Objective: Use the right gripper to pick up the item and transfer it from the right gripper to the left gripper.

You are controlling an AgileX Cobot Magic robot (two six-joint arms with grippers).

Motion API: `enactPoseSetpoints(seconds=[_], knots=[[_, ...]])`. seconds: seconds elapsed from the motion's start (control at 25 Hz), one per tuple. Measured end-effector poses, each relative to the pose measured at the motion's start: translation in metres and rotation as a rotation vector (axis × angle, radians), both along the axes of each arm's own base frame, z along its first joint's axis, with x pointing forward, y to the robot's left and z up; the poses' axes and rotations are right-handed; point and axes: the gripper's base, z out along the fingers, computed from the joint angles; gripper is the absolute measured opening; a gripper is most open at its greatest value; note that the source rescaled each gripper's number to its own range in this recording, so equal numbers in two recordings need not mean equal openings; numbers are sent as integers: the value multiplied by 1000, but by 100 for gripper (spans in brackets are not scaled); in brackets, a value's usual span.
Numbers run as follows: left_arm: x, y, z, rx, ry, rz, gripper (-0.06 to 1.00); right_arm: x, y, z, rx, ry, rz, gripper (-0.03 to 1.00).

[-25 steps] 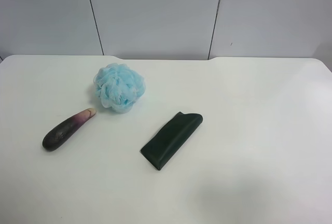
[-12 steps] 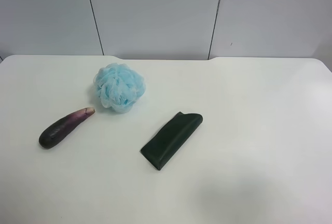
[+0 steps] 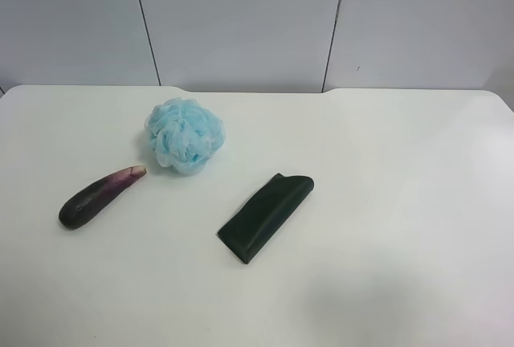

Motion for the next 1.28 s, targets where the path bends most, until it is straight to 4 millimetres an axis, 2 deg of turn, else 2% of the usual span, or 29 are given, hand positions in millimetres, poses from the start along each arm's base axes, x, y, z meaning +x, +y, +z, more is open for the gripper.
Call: enactPoseSetpoints(seconds=[1.28], knots=[[1,0,0,0,-3,76,100,0,0,0,0,0,0,100]])
